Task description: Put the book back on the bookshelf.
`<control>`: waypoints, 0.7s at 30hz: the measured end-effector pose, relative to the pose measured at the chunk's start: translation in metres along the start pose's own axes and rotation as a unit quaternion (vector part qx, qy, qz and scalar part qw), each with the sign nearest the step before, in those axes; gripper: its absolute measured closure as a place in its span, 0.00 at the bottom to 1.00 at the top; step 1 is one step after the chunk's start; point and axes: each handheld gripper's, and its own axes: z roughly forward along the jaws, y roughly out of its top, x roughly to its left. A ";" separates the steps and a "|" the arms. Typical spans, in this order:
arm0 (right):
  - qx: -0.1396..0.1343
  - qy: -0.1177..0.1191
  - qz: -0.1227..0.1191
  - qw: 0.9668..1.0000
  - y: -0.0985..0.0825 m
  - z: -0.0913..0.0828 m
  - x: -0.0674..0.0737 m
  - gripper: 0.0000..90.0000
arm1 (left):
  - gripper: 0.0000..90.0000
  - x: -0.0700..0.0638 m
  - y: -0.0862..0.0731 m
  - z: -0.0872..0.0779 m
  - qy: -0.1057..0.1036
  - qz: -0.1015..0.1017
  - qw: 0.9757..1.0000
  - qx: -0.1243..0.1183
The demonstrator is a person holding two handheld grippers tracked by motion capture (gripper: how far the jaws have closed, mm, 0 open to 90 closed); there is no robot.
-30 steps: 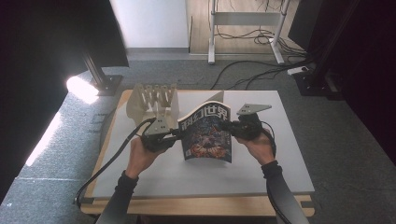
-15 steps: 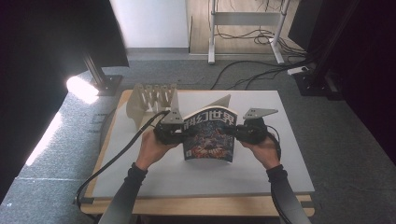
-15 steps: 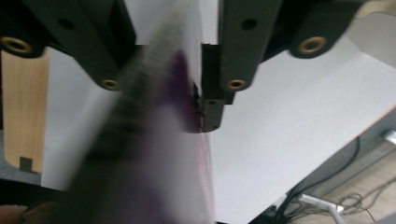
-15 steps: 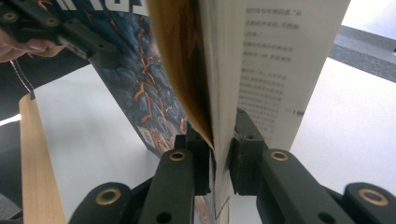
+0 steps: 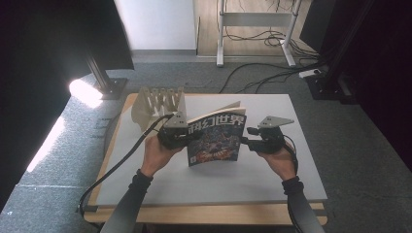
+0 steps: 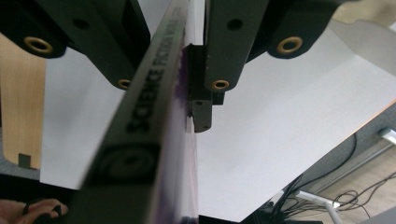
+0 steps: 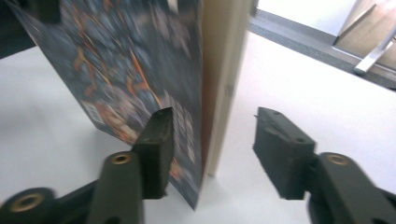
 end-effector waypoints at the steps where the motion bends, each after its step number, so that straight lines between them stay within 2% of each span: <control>1: 0.001 -0.004 0.002 1.000 -0.003 0.000 -0.002 0.47 | 0.92 0.001 -0.001 -0.002 0.000 -0.004 1.000 -0.001; 9: 0.029 -0.025 0.011 0.999 -0.027 0.004 -0.010 0.30 | 0.92 0.011 -0.012 -0.028 0.000 -0.031 1.000 0.001; 13: 0.040 -0.025 0.022 0.999 -0.037 0.008 -0.013 0.26 | 0.92 0.013 -0.016 -0.042 0.003 -0.040 0.999 0.002; 21: 0.063 -0.030 0.034 0.997 -0.056 0.019 -0.013 0.22 | 0.92 0.020 -0.022 -0.070 0.025 -0.052 0.998 0.001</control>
